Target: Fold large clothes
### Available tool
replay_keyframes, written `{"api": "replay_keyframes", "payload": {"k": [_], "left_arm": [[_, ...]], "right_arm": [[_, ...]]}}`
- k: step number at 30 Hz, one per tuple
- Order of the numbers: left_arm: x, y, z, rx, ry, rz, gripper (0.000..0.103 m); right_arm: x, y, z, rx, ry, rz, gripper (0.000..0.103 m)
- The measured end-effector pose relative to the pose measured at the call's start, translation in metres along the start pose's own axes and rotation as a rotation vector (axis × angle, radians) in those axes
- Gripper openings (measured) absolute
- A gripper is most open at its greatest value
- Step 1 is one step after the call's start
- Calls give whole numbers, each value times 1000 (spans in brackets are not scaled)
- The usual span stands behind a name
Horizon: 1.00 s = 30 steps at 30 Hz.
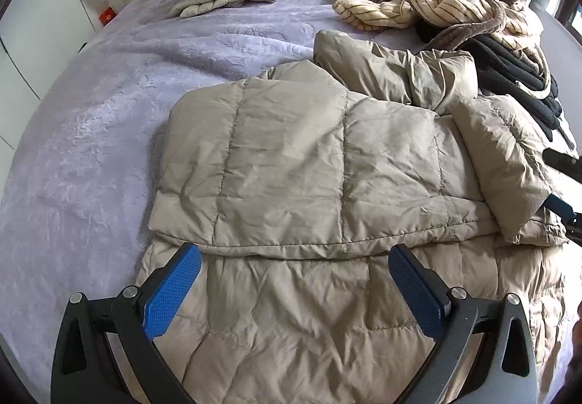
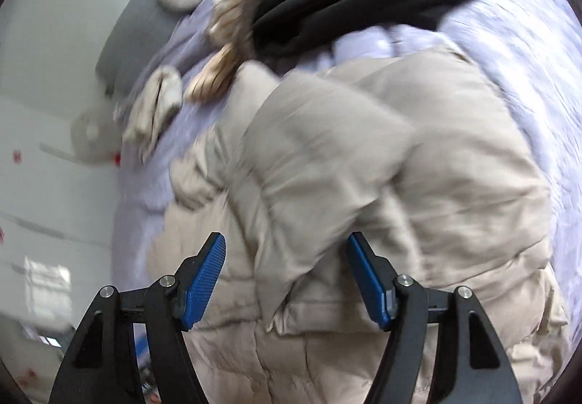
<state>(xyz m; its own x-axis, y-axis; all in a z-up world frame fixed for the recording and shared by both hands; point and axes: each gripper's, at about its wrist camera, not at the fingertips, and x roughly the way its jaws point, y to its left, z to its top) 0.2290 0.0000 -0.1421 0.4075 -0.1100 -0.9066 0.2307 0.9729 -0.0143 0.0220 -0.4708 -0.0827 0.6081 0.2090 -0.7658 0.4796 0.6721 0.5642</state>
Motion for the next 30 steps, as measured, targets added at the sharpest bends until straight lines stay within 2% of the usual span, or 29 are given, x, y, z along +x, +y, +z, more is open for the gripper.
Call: {"api": "replay_keyframes", "payload": {"k": [1, 2, 3, 5, 6, 8, 10, 15, 18, 21, 22, 23, 25, 27, 30], "left_arm": [[0, 0, 0, 0, -2, -3, 103], [-1, 0, 0, -1, -3, -7, 103], [-1, 1, 0, -3, -4, -9, 103], [-1, 1, 0, 2, -4, -1, 103], [0, 1, 0, 6, -2, 2, 103], [0, 3, 0, 5, -3, 0, 103], [-2, 7, 2, -13, -8, -26, 103], [-5, 30, 13, -112, -26, -183, 103], [-9, 48, 21, -189, -54, -285, 103], [-8, 62, 28, -254, -52, -395, 103], [-7, 65, 30, -270, -46, -433, 103], [-7, 66, 31, -282, -41, -465, 103], [-2, 67, 33, -307, -22, -539, 103], [7, 63, 37, -307, 9, -600, 103], [23, 49, 38, -275, 59, -614, 103]], "right_arm": [[-1, -5, 3, 28, -3, 26, 65], [-1, -9, 5, 58, -1, 50, 51], [1, -12, 7, 76, 2, 64, 43], [8, -11, 9, 90, 2, 79, 19], [10, -10, 9, 88, 1, 84, 12], [9, -5, 10, 66, -7, 91, 9], [11, 11, 11, -8, -12, 98, 9], [21, 70, -5, -265, 23, 105, 9], [41, 111, -31, -445, 100, 103, 9], [68, 129, -54, -514, 196, 61, 15], [75, 130, -58, -519, 222, 48, 29], [82, 131, -62, -518, 248, 39, 52], [87, 129, -67, -505, 276, 19, 74], [78, 124, -67, -494, 276, 17, 74], [60, 103, -64, -450, 285, 15, 74]]}}
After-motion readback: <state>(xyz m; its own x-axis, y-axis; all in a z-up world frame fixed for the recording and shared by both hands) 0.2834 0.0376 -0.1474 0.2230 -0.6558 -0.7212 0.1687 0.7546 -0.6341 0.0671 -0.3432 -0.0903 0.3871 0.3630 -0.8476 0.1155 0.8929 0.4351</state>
